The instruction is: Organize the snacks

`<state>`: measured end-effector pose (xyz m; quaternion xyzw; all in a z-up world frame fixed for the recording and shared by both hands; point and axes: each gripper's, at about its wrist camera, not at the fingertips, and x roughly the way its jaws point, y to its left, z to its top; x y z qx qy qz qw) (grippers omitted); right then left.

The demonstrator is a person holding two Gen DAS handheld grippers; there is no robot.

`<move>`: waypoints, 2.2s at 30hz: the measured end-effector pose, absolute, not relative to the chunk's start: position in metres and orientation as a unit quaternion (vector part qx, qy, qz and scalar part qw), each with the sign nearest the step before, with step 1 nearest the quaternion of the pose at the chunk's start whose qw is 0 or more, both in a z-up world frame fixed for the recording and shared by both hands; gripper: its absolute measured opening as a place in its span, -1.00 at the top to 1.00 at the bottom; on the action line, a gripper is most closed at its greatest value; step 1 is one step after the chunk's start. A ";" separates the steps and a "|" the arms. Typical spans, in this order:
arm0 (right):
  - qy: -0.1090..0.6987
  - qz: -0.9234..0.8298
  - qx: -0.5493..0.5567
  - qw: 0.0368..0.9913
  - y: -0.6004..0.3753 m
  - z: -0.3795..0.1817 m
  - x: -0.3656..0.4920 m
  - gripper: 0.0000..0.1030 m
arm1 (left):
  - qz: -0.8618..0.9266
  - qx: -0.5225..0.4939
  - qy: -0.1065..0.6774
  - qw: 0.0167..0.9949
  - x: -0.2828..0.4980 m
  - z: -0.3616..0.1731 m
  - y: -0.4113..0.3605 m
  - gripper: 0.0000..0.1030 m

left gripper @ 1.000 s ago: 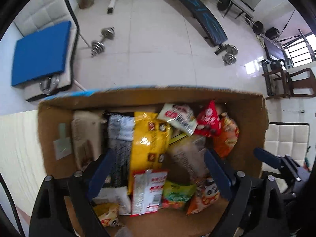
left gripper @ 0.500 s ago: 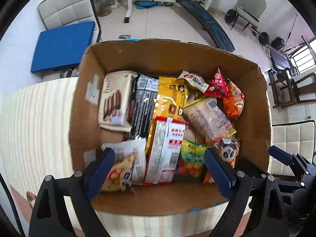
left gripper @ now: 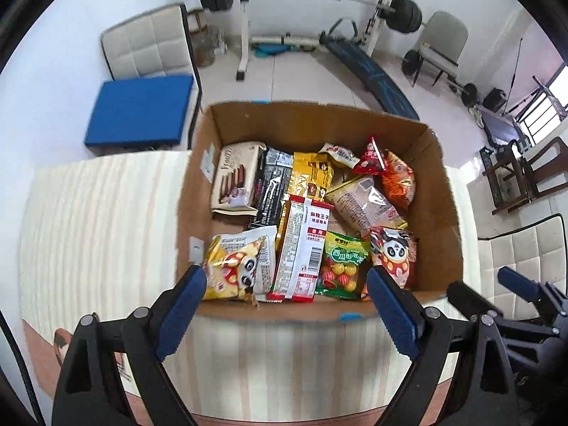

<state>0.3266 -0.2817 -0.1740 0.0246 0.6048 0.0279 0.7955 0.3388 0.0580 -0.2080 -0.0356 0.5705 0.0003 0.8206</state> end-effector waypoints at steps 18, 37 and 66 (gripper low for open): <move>0.514 0.021 0.050 0.856 -0.306 -0.067 0.189 -0.78 | 0.001 -0.003 0.472 0.881 0.203 -0.107 0.044 -0.80; 0.455 0.019 0.019 0.890 -0.309 0.019 0.078 -0.82 | 0.003 -0.023 0.456 0.890 0.144 -0.069 0.053 -0.80; 0.435 -0.004 0.024 0.900 -0.308 -0.013 0.152 -0.96 | 0.038 -0.002 0.400 0.916 0.190 -0.089 0.060 -0.98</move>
